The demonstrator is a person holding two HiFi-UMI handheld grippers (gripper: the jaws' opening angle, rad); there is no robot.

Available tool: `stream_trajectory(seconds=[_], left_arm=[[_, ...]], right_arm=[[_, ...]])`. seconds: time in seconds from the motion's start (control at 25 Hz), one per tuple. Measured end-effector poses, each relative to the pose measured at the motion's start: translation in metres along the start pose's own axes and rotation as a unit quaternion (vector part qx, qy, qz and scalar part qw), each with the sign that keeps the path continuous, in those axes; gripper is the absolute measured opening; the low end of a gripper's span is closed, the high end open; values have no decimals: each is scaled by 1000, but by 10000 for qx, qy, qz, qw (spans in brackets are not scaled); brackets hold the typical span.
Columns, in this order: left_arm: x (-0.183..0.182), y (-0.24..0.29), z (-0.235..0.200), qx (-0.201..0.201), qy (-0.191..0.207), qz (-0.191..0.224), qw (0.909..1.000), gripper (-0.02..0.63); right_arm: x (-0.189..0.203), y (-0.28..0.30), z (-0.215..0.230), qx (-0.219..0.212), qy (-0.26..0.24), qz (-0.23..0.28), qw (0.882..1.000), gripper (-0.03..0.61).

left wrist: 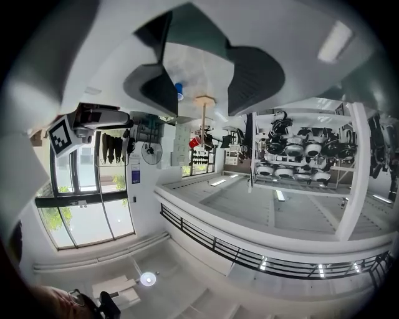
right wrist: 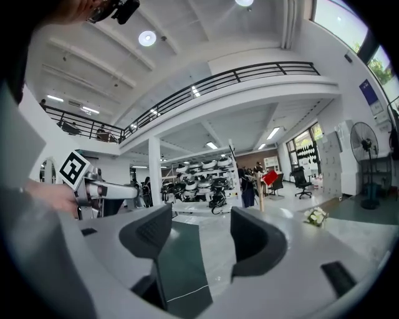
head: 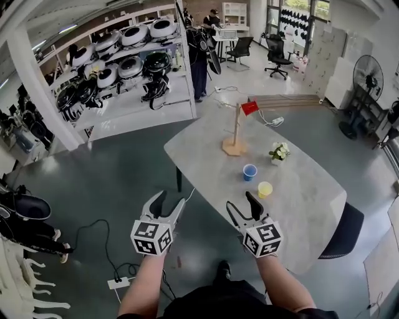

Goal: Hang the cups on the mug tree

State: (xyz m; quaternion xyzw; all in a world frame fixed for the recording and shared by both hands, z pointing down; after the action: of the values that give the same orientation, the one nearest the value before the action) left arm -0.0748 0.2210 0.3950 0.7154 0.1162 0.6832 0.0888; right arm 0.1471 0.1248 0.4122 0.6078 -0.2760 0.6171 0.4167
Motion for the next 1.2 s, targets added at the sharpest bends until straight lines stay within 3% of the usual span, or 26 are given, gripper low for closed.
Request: stream_trajectory(seconds=[0.28, 0.72, 1.2], left_arm=[[-4, 54, 2, 11, -140, -184, 9997, 245], [-14, 112, -3, 411, -30, -263, 9988, 233], [-6, 194, -75, 1187, 129, -422, 9919, 229]], right_arm=[[-2, 25, 44, -108, 37, -51, 9999, 287], [10, 40, 82, 273, 176, -208, 9993, 287], [-11, 125, 107, 996, -86, -334, 9944, 287]])
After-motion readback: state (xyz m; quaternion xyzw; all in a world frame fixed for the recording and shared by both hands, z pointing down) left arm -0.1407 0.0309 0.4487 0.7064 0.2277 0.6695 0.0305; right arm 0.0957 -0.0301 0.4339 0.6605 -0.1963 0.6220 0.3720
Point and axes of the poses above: the fingertips, and each gripper's own axes: y forward along the fingers, z to its right, x out of its underside, the point moved 5 cm from there along -y, backward along the fingers, and after that the axes turned 4 degrees about -z, right-handed, at the moved point
